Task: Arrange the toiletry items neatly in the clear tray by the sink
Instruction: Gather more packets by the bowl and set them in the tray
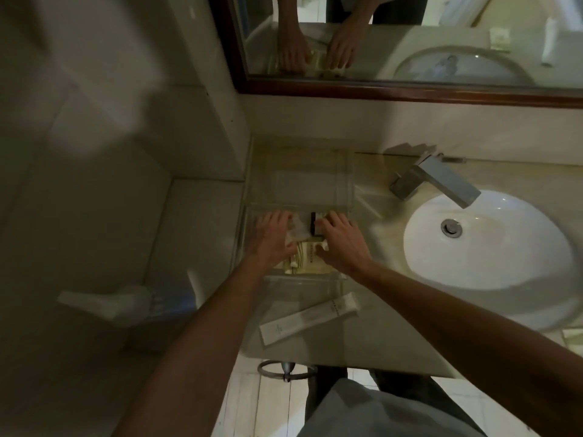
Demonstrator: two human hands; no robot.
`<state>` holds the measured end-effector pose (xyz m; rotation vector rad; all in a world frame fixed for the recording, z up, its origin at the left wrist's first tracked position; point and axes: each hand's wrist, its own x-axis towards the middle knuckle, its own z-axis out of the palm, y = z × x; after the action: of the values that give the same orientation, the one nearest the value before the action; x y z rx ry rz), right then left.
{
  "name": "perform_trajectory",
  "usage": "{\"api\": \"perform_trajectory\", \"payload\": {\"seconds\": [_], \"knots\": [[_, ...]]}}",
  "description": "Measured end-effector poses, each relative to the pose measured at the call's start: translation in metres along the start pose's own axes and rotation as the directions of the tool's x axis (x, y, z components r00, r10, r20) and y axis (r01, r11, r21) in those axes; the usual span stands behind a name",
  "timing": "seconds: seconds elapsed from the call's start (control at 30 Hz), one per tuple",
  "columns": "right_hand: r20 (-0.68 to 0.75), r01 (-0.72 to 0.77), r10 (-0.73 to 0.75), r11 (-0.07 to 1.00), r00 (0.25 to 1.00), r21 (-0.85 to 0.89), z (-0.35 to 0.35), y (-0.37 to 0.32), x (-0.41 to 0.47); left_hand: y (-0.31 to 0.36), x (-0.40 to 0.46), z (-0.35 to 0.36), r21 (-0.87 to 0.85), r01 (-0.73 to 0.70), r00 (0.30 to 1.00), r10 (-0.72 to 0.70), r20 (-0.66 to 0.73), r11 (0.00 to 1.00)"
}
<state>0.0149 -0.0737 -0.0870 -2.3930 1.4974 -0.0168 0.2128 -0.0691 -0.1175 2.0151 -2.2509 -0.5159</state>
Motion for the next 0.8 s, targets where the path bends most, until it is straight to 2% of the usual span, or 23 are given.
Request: {"api": "perform_trajectory", "payload": {"seconds": [0.13, 0.23, 0.3, 0.37, 0.47, 0.53, 0.67, 0.8], "knots": [[-0.028, -0.004, 0.005, 0.999, 1.0, 0.047, 0.003, 0.007, -0.01, -0.003, 0.002, -0.008, 0.02, -0.108, 0.991, 0.109, -0.072, 0.994], [-0.045, -0.011, 0.015, 0.996, 0.999, 0.091, 0.007, 0.015, -0.023, -0.002, 0.012, -0.019, 0.173, -0.221, 0.974, 0.227, -0.02, 0.96], [-0.053, -0.028, 0.035, 0.993, 0.998, 0.115, 0.005, 0.022, -0.033, 0.0, 0.016, -0.025, 0.25, -0.237, 0.97, 0.243, 0.005, 0.939], [-0.063, -0.039, 0.046, 0.992, 0.997, 0.116, 0.002, 0.031, -0.043, 0.001, 0.013, -0.024, 0.235, -0.218, 0.974, 0.227, -0.013, 0.947], [-0.057, -0.033, 0.039, 0.994, 0.998, 0.104, -0.001, 0.046, -0.061, 0.009, 0.002, -0.018, 0.123, -0.196, 0.975, 0.207, -0.081, 0.973], [-0.065, -0.059, 0.065, 0.993, 0.996, 0.101, -0.003, 0.061, -0.076, 0.033, -0.001, -0.014, 0.043, -0.249, 0.962, 0.253, -0.104, 0.967], [-0.09, -0.143, 0.149, 0.988, 0.985, 0.062, -0.019, 0.111, -0.118, 0.127, 0.007, -0.003, 0.021, -0.391, 0.92, 0.391, 0.013, 0.92], [-0.124, -0.311, 0.322, 0.945, 0.938, 0.1, -0.035, 0.188, -0.197, 0.223, 0.006, 0.029, -0.043, -0.498, 0.862, 0.5, 0.083, 0.866]]}}
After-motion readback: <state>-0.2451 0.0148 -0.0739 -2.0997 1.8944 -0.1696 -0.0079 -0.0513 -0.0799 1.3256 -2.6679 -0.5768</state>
